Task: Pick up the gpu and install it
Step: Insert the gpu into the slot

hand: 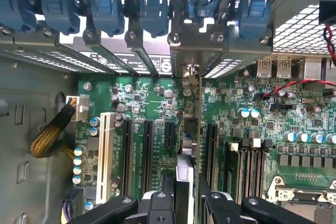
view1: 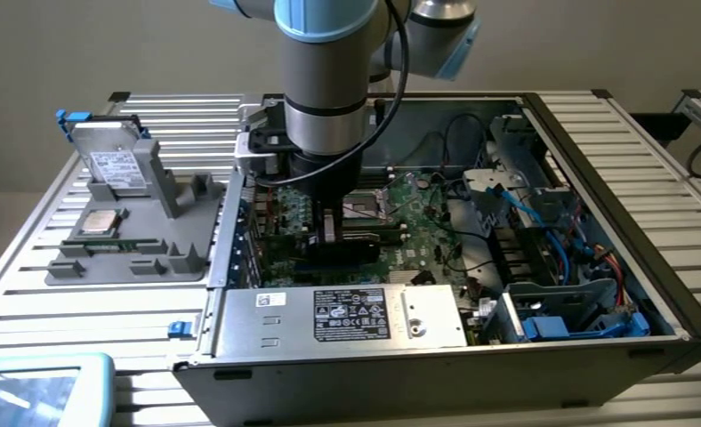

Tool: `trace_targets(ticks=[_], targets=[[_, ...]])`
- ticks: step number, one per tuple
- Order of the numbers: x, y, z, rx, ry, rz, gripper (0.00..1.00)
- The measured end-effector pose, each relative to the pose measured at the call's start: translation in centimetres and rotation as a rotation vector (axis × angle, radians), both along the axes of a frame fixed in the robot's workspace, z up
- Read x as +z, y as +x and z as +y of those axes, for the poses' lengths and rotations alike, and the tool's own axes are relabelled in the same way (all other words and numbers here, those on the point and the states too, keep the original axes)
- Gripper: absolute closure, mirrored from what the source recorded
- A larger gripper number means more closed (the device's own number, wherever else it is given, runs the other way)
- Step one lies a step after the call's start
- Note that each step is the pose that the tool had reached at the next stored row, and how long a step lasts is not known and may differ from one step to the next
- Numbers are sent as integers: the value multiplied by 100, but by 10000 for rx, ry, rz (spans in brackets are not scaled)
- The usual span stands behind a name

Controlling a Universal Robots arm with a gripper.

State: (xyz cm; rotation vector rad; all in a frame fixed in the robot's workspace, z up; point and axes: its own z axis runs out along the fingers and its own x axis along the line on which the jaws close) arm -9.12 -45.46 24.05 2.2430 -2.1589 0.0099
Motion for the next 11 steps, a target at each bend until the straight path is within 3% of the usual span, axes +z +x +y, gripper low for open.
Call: trace_targets(ticks=[11], targets=[[-9, 3, 0, 2, -3, 0, 73]])
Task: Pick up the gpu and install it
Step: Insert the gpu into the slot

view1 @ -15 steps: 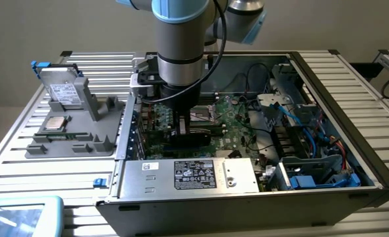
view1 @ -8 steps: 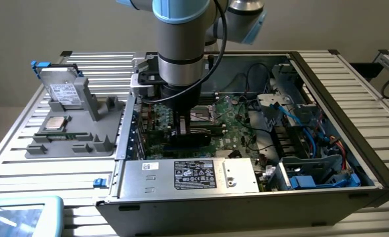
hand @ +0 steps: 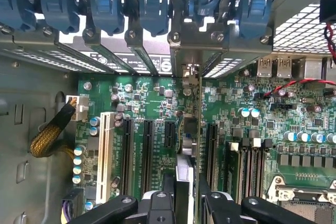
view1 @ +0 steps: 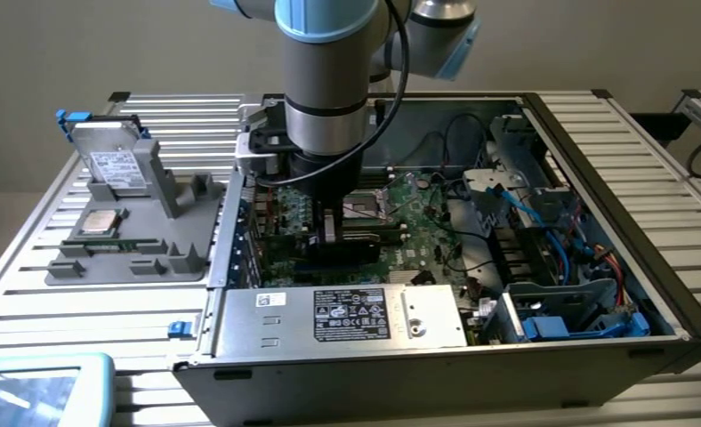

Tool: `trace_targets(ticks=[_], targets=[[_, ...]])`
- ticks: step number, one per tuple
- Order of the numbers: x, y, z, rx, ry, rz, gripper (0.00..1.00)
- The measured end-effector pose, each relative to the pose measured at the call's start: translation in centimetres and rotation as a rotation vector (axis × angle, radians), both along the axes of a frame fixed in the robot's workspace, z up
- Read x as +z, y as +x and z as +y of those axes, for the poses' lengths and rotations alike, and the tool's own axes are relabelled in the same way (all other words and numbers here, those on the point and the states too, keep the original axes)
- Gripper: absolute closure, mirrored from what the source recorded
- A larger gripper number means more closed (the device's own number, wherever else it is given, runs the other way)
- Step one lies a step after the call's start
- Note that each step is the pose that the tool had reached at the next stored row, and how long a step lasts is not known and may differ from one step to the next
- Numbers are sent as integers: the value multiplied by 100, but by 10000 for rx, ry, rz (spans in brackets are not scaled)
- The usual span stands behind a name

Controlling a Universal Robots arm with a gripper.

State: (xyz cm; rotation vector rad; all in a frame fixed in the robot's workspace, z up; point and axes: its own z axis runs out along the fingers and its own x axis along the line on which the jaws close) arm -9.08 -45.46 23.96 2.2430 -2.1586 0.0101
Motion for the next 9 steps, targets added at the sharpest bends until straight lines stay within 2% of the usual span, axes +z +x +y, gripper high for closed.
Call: trace_targets(ticks=[9], targets=[[-11, -1, 0, -1, 1, 1, 73]])
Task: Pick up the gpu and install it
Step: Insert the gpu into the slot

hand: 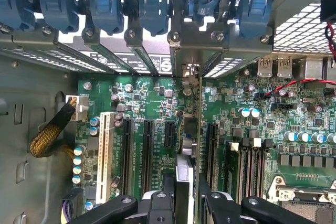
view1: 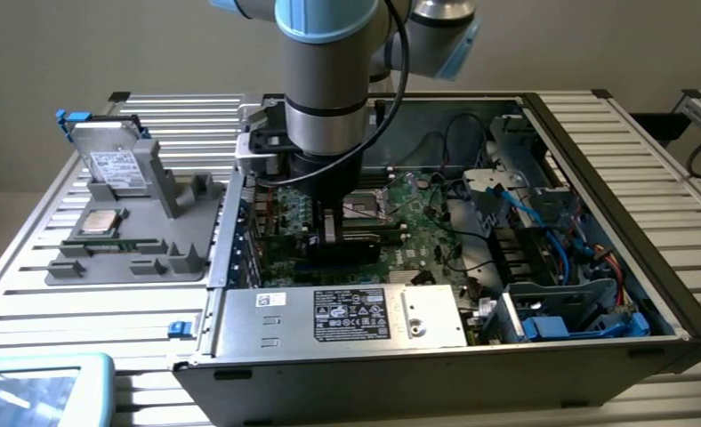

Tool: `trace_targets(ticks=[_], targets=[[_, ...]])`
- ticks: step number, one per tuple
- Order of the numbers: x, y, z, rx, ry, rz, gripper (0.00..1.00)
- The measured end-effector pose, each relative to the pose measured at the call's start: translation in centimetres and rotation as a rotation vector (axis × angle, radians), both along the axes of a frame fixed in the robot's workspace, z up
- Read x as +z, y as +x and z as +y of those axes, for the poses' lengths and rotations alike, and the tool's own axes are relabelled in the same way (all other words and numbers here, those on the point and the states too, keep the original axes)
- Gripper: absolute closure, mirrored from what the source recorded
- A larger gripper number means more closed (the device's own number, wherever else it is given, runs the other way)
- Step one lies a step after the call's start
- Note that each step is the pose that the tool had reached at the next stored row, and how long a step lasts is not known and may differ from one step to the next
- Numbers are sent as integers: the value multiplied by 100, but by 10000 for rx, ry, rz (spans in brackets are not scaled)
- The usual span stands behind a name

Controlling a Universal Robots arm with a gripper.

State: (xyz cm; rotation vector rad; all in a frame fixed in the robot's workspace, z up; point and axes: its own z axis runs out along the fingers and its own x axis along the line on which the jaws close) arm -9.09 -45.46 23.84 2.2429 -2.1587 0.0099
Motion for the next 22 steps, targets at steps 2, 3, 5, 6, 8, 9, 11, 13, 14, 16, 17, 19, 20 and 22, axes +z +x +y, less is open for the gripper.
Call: trace_targets(ticks=[2, 3, 5, 6, 8, 9, 11, 13, 14, 16, 17, 19, 20, 22], targets=[[-3, 0, 0, 1, 0, 1, 73], [-5, 0, 0, 1, -1, 1, 73], [-8, 0, 0, -6, 0, 1, 73], [-10, 0, 0, -8, 0, -1, 73], [-12, 0, 0, -11, -1, 0, 73], [-13, 0, 0, -10, -1, 0, 73], [-13, 0, 0, -11, -1, 0, 73], [-14, 0, 0, -11, 0, -1, 73], [-14, 0, 0, -11, 1, 0, 73], [-14, 0, 0, -11, 1, 0, 73], [-14, 0, 0, -11, 1, 0, 73], [-14, 0, 0, -11, 1, 0, 73], [-14, 0, 0, -11, 2, 0, 73], [-18, -3, 1, -17, 12, 0, 72]])
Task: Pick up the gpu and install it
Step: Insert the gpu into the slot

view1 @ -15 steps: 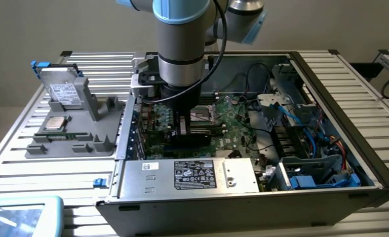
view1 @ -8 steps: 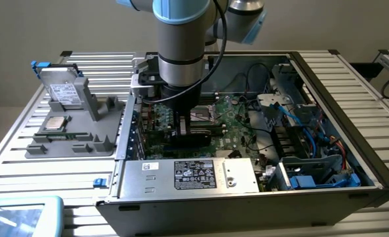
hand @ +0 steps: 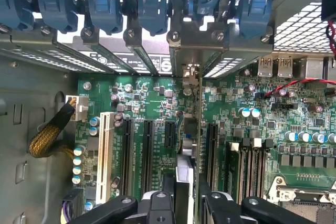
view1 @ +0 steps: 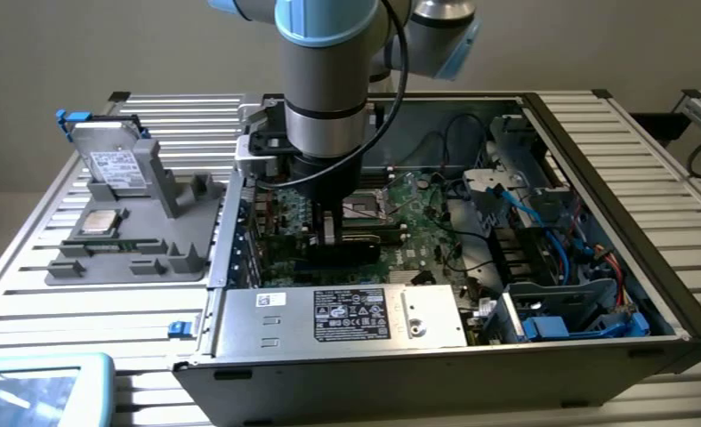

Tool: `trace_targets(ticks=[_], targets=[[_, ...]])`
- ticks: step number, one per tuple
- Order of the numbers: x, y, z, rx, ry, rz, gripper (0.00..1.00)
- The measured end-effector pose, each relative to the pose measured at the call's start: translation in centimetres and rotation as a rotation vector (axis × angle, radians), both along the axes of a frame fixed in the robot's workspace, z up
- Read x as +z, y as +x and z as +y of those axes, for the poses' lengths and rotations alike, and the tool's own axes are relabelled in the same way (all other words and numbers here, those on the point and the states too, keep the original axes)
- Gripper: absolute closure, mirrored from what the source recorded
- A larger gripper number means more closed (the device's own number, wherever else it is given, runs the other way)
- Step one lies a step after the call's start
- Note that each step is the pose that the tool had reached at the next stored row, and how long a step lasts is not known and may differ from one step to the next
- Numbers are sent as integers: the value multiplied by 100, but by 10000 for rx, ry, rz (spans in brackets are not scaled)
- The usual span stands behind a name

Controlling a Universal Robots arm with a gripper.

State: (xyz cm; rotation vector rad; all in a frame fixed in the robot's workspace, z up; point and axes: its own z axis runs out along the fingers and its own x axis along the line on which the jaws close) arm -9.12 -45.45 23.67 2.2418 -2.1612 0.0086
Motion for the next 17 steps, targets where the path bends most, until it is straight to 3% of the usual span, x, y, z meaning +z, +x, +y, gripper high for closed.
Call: trace_targets(ticks=[2, 3, 6, 17], targets=[[3, 1, 0, 0, -2, -3, 68], [14, 3, -1, 6, -10, 0, 60], [54, 3, -1, 5, -6, -1, 60], [546, 3, -1, 5, -6, 0, 60]])
